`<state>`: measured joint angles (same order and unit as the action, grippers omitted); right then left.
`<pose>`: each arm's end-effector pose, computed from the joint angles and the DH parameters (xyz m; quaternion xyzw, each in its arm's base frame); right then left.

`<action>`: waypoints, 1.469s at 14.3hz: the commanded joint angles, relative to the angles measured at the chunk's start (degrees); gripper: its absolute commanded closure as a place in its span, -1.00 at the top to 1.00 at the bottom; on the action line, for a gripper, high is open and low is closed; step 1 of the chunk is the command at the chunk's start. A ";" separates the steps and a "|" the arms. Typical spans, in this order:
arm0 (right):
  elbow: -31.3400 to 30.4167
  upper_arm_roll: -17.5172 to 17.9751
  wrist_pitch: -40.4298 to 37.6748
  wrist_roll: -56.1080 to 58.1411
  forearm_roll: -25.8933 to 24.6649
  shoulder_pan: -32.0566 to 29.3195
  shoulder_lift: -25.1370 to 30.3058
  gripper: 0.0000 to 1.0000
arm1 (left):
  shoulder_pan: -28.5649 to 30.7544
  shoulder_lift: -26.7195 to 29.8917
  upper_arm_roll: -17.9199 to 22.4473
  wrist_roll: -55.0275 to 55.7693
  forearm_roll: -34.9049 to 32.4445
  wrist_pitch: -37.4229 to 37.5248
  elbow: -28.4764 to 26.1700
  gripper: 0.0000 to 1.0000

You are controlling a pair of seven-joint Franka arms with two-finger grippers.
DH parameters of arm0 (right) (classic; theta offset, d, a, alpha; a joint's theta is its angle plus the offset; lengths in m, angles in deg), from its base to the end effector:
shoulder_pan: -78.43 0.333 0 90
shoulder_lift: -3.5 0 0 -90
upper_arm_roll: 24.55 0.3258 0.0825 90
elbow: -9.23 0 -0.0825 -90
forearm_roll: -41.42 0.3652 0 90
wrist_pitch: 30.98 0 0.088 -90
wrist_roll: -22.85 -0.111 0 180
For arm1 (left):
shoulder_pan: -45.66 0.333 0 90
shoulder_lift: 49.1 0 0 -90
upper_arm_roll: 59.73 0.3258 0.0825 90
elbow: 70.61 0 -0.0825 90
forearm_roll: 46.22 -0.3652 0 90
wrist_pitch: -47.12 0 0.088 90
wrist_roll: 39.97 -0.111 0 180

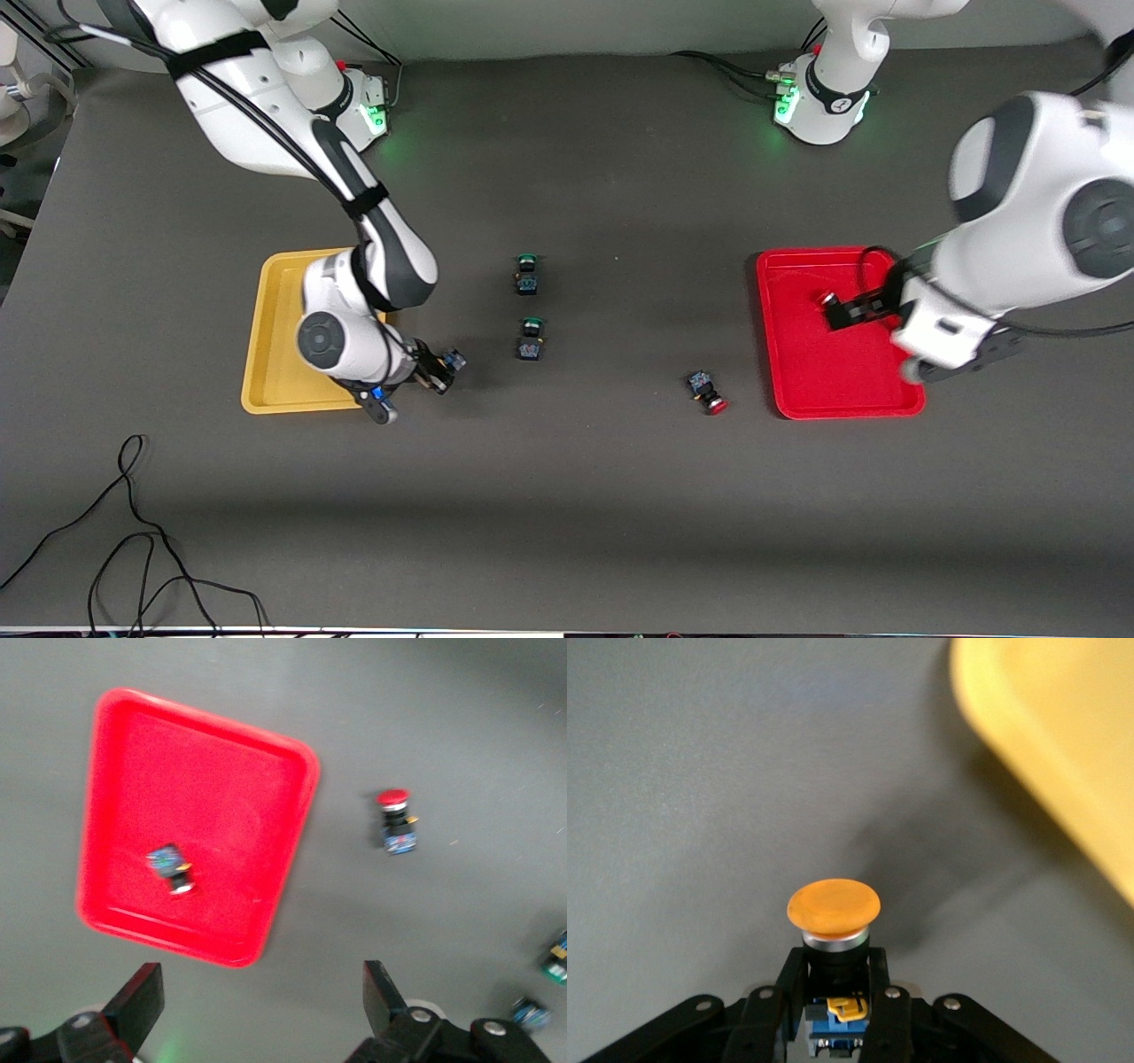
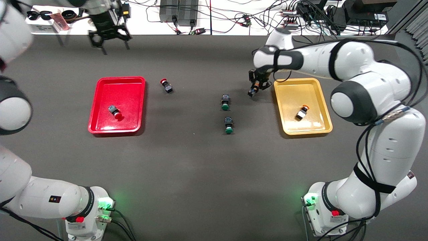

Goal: Place red and yellow buttons in trays
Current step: 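Grasp another yellow button with the right gripper while the left gripper grasps red, then place the yellow button in the yellow tray while the left gripper lifts red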

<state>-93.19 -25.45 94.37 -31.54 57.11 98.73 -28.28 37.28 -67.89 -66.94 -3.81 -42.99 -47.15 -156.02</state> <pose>0.5922 0.2208 0.2488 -0.9165 0.3796 0.1214 0.0348 0.6027 -0.1637 0.4825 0.9781 0.1837 -0.0977 0.0062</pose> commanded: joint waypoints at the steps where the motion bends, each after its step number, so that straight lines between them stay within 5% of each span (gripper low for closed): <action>1: -4.61 -3.47 -9.15 8.65 1.10 -2.81 10.47 -1.00 | -3.82 -13.79 -0.36 12.14 0.11 -6.16 8.50 0.99; 4: -15.33 -11.56 -2.26 25.42 1.18 -2.82 13.93 -1.00 | -4.71 -21.09 -1.93 22.08 0.11 -16.79 8.86 1.00; 6: -20.26 -12.55 7.23 30.83 1.62 -2.91 12.44 -0.98 | -5.58 -24.79 -2.64 24.22 -0.33 -21.91 8.42 0.99; 7: -20.11 -12.55 7.88 31.01 1.62 -2.91 11.57 -0.66 | -6.29 -25.67 -2.64 24.31 -0.16 -23.49 8.07 0.98; 8: -19.58 -12.55 7.89 30.93 1.62 -2.99 11.47 0.01 | -6.38 -26.47 -2.64 24.31 -0.16 -24.29 7.11 0.98; 9: -19.40 -12.55 7.80 30.84 1.71 -2.99 11.91 0.92 | -6.47 -27.08 -2.64 24.23 -0.50 -25.34 6.14 0.96; 13: -19.32 -13.42 0.71 31.01 1.89 -2.82 20.67 1.00 | -7.35 -26.56 -2.64 23.79 -0.86 -30.53 -1.32 0.83; 17: -19.32 -13.34 -6.43 34.07 -5.12 -2.99 40.95 1.00 | -7.61 -26.39 -2.64 23.44 -0.95 -34.67 -5.46 0.45; 20: -15.82 -10.97 -16.14 37.77 -14.61 -4.30 51.52 1.00 | -7.44 -24.99 -2.64 23.35 -0.95 -33.27 -6.08 -0.79; 21: -12.23 -10.97 -21.59 39.09 -14.72 -4.49 52.07 1.00 | -7.44 -24.02 -2.64 23.35 -0.95 -31.96 -5.99 -1.00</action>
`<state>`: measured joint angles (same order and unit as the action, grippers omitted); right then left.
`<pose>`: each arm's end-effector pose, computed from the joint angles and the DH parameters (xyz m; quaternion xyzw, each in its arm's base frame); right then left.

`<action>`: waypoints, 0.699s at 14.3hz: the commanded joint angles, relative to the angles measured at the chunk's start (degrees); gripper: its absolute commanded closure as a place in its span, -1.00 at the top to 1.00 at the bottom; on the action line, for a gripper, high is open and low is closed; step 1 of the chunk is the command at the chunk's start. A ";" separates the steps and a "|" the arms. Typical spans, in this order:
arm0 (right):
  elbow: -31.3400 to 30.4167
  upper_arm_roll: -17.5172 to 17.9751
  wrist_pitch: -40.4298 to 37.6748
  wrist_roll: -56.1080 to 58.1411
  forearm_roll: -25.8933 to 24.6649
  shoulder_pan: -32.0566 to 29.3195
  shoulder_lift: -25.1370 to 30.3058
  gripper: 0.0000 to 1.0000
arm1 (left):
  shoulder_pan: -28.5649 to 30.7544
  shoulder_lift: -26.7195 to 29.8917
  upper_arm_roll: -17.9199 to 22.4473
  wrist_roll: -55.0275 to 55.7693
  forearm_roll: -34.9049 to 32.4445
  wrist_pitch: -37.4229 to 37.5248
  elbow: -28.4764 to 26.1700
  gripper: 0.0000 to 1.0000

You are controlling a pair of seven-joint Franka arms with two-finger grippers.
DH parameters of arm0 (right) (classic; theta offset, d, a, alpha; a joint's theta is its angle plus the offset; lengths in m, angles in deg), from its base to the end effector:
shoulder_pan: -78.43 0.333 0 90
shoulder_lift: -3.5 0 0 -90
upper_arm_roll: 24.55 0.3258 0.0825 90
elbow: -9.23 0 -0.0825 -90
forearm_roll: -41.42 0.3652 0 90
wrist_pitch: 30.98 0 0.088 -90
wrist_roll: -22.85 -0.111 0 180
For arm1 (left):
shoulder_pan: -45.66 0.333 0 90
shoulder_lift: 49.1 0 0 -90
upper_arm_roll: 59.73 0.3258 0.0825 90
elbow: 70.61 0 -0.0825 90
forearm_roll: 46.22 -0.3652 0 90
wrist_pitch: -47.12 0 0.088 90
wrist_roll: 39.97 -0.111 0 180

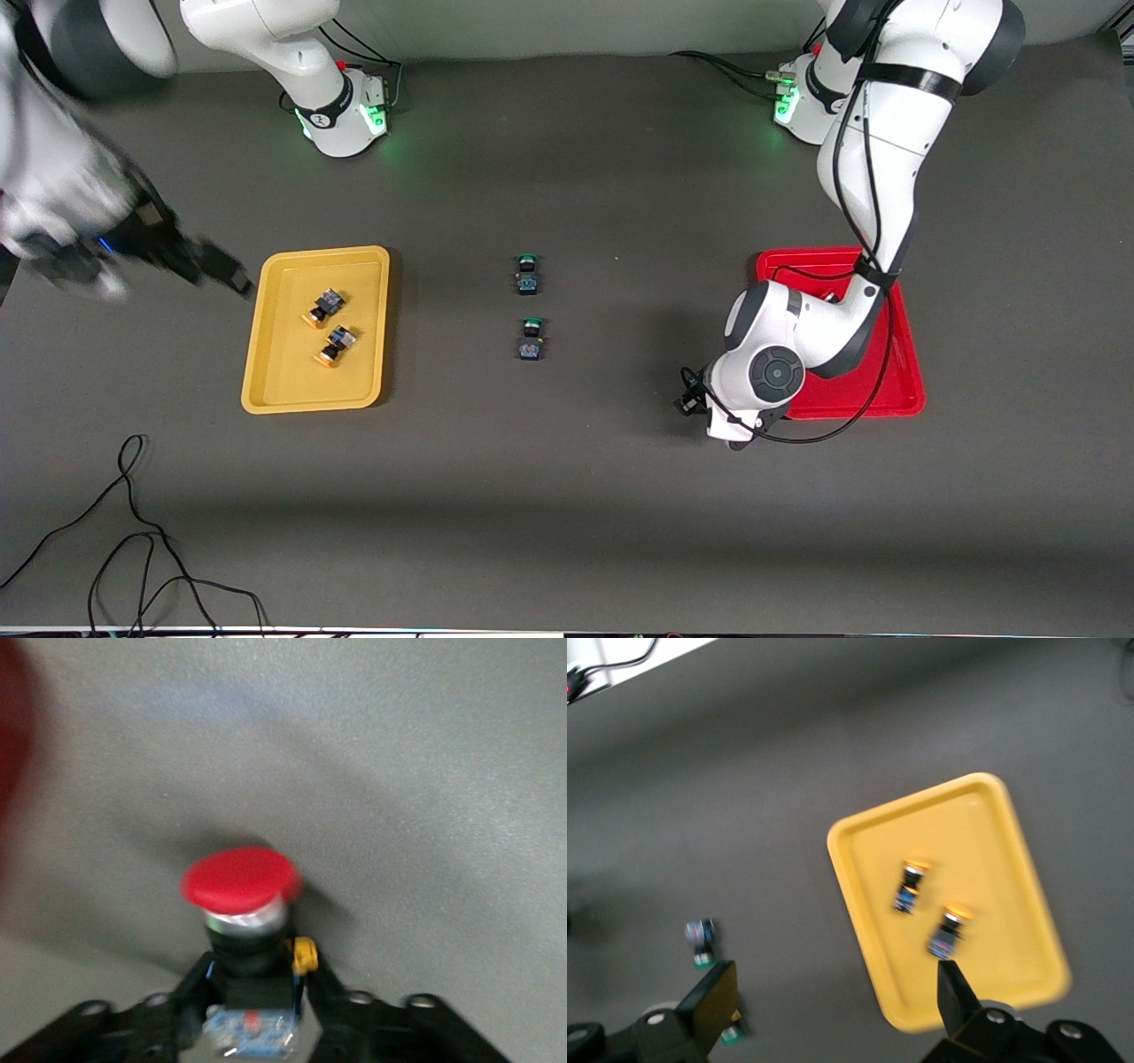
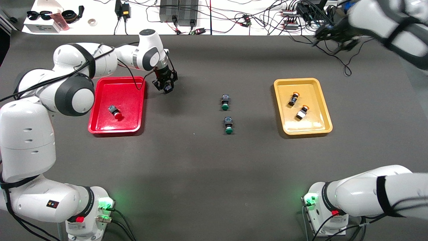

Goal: Place red and yellow buttons in trays
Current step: 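Place the yellow button in the yellow tray while the left gripper lifts red, then lower the red button into the red tray and open the left gripper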

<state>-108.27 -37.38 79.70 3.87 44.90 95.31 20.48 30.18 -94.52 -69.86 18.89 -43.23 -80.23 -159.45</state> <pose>0.4654 0.0253 0.5860 -0.9852 0.1355 -0.0704 0.0775 0.6241 -0.2813 0.1931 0.9414 0.3221 -0.0972 0.0251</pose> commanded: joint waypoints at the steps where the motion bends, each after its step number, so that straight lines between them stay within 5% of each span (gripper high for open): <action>1: 5.15 0.88 -11.40 5.34 -2.51 -1.84 2.62 1.00 | -0.16 3.58 0.28 0.65 -0.61 2.87 -2.31 -1.00; 4: 8.58 1.31 -12.76 15.18 -2.52 -5.97 -2.29 1.00 | 0.46 9.27 0.28 0.73 -0.53 10.50 -0.82 -1.00; 6: 13.75 8.04 -13.55 15.20 -2.60 -11.40 -5.98 1.00 | 1.94 14.89 0.54 -1.88 -0.53 23.30 1.99 -1.00; 7: 15.43 10.61 -16.08 14.85 -2.60 -13.00 -7.05 1.00 | 3.09 18.49 0.54 -4.43 -0.35 31.03 2.61 -1.00; 10: 17.37 10.63 -16.63 14.59 -2.95 -12.67 -9.16 1.00 | 7.65 34.03 0.80 -16.01 -0.09 45.74 -2.63 -1.00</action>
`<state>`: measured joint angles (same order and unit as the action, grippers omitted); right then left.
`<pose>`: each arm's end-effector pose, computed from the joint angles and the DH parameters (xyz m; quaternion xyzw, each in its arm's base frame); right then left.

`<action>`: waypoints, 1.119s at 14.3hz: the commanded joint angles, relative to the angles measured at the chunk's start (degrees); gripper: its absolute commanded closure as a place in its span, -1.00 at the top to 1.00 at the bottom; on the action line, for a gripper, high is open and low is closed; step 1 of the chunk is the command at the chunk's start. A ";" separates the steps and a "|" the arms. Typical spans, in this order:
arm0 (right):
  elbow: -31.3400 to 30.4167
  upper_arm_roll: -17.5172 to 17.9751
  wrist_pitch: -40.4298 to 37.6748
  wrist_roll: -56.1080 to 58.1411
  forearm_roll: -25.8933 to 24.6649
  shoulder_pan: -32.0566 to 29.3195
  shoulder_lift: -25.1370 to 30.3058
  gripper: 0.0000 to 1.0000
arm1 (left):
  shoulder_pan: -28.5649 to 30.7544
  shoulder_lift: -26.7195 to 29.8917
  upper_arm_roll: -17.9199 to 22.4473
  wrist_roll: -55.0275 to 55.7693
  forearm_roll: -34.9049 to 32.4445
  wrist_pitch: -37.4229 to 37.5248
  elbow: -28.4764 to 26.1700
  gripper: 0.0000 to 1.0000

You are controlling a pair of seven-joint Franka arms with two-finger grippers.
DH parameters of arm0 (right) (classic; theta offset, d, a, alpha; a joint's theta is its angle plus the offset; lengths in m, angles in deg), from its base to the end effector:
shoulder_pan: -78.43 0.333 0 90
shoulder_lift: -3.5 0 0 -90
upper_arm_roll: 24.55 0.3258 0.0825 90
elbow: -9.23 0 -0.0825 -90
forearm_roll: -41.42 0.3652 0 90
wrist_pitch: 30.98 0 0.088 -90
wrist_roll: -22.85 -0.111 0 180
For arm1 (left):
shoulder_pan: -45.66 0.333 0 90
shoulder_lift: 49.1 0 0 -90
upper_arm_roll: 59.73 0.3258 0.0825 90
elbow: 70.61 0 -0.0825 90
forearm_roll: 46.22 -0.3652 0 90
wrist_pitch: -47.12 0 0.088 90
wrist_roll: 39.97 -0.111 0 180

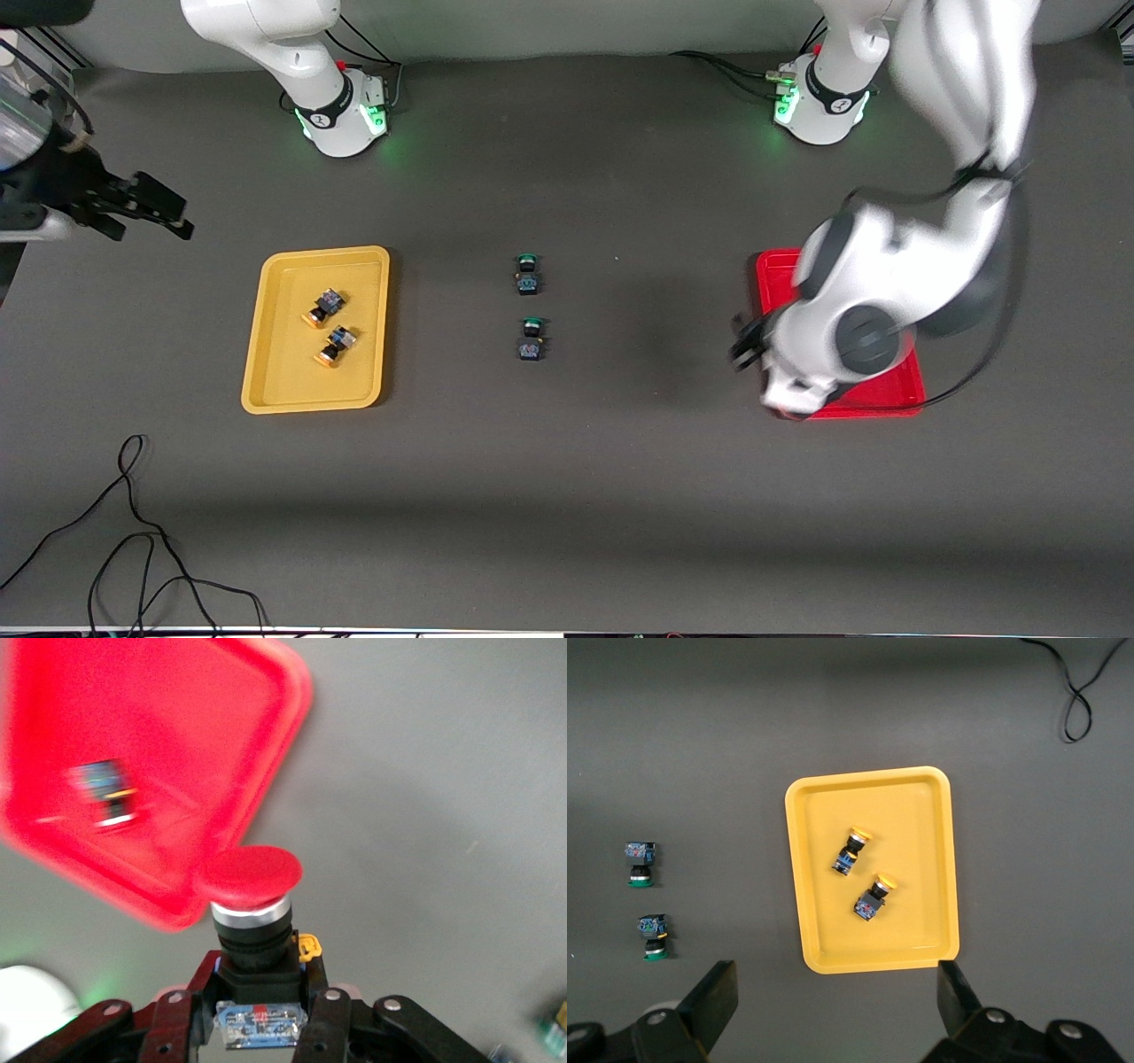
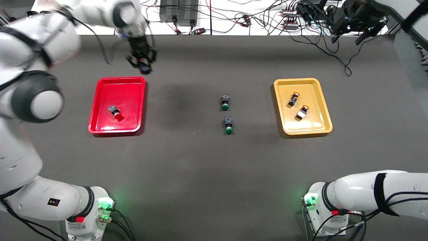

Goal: Place red and yellow buttons in trays
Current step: 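Lower the red button into the red tray and open the left gripper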

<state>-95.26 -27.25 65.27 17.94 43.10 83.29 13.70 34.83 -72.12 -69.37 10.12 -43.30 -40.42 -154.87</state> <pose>0.4853 0.0193 0.6152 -0.9994 0.0250 -0.0158 0.0198 0.5854 -0.2085 0.4402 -0.9502 -0.2555 0.1714 0.0494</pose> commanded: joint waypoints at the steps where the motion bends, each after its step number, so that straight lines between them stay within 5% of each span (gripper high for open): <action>1: 5.07 0.51 -2.38 0.34 -1.06 -0.21 -2.73 1.00 | 5.10 16.73 0.40 -11.73 -0.02 6.84 -11.58 -1.00; 3: 5.87 0.60 -2.30 0.34 -0.79 -0.11 -3.00 1.00 | 8.10 25.27 2.59 -20.87 -0.19 2.31 -22.47 -1.00; 5: 5.96 0.60 -2.47 0.25 -0.79 -0.11 -3.00 1.00 | 8.11 26.19 5.49 -26.43 -0.63 -7.07 -29.79 -1.00; 10: 5.69 0.51 -2.56 0.08 -0.62 -0.11 -3.61 1.00 | 8.19 12.33 7.52 -29.53 -0.72 -26.77 -31.31 -1.00; 12: 5.78 0.51 -2.65 -0.19 -0.62 -0.11 -3.61 1.00 | 8.11 4.77 7.70 -28.92 -0.54 -31.71 -29.92 -1.00; 16: 5.69 0.51 -2.74 0.25 -0.71 -0.03 -3.61 1.00 | 8.11 -1.66 7.70 -28.47 -0.46 -38.39 -29.47 -1.00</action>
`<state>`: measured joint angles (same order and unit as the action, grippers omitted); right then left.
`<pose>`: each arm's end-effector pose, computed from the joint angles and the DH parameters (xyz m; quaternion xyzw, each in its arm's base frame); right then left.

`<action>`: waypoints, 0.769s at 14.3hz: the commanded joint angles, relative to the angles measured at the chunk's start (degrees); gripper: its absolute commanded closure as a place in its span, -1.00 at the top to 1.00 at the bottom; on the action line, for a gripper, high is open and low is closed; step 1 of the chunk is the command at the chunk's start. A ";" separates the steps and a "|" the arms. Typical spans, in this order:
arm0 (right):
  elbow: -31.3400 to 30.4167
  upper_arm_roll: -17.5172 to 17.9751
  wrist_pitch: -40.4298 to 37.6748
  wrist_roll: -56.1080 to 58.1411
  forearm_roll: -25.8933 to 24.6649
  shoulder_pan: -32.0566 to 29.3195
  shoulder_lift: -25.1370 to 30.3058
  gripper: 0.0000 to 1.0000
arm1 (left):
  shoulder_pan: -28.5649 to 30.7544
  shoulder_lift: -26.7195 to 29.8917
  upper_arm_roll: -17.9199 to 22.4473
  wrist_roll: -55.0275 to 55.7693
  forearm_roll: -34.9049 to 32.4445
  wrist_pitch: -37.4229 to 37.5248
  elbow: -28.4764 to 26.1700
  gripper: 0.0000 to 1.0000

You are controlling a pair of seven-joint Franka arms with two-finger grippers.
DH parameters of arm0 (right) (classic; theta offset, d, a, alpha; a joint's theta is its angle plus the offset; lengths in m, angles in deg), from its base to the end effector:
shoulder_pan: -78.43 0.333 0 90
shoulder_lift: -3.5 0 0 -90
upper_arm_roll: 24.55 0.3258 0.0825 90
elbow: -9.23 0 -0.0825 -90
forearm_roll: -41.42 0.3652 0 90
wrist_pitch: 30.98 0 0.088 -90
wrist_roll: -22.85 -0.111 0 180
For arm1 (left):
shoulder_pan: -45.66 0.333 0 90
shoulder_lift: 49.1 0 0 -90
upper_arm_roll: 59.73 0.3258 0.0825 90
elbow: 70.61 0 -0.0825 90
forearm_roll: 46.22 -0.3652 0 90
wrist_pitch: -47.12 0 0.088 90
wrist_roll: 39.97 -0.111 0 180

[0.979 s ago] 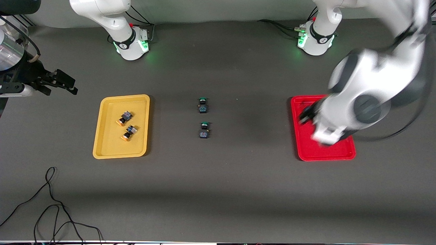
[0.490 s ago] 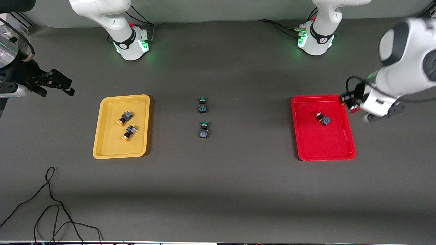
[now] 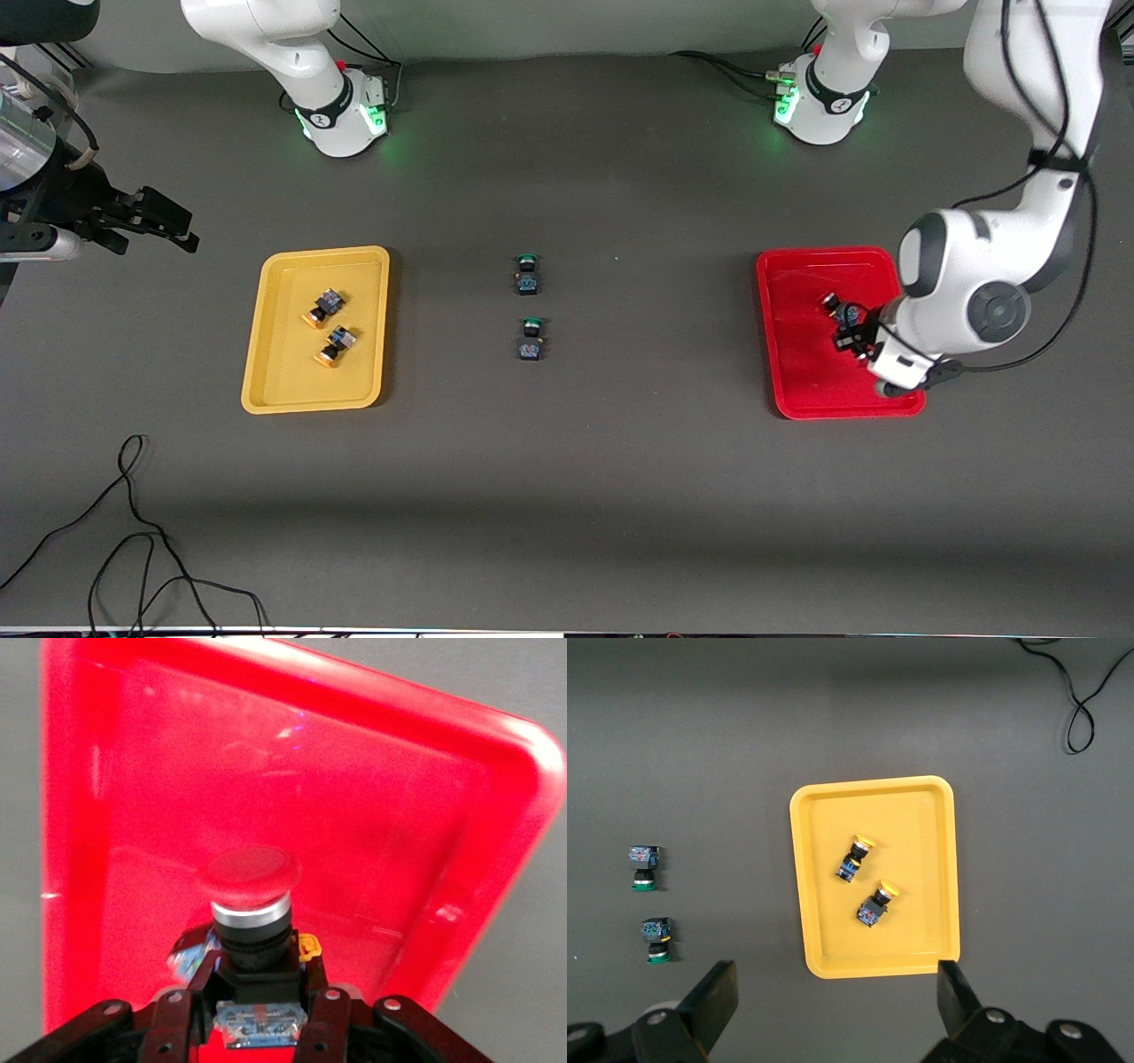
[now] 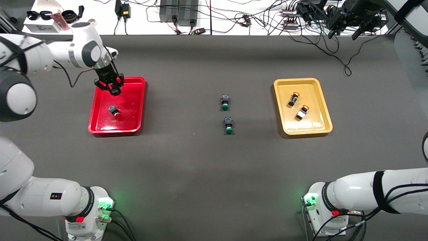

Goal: Place red and yellow buttons in trays
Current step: 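Lower the red button into the red tray and open the left gripper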

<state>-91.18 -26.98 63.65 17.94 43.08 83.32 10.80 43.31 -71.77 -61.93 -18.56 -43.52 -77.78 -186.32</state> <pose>0.5000 0.0231 0.6206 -0.9995 0.0222 -0.0121 0.0180 0.5638 -0.0463 0.2554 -0.9795 -0.1616 0.1199 0.0019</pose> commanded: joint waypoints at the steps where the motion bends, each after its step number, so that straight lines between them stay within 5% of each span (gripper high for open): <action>1: 1.70 0.24 -1.12 0.34 -0.70 -0.06 -0.71 1.00 | -0.28 -3.25 0.35 0.22 -0.24 -2.36 2.15 -0.96; 2: 1.70 0.24 -1.12 0.52 -0.70 0.03 -0.71 1.00 | -0.45 -3.79 0.96 0.22 -0.24 -2.37 2.76 -0.29; 3: 1.70 0.24 -1.12 0.69 -0.70 0.03 -0.71 1.00 | -0.45 -3.88 1.06 0.39 -0.24 -1.50 3.64 0.73; 4: 1.79 0.24 -1.03 0.69 -0.70 0.03 -1.06 1.00 | -0.45 -3.53 1.06 0.30 -0.33 -0.89 3.99 0.99; 7: 2.93 0.41 -0.77 0.43 -0.70 0.03 -2.46 1.00 | -0.63 1.11 1.14 0.13 -0.42 4.28 4.26 0.99; 11: 3.46 0.41 -0.68 0.61 -0.61 -0.06 -2.55 1.00 | -0.98 16.04 1.06 0.04 -0.51 18.60 5.05 0.99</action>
<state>-89.88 -26.82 63.62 17.94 43.08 83.37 9.34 43.05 -65.46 -61.36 -18.54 -43.52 -65.32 -179.37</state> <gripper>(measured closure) 0.000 0.000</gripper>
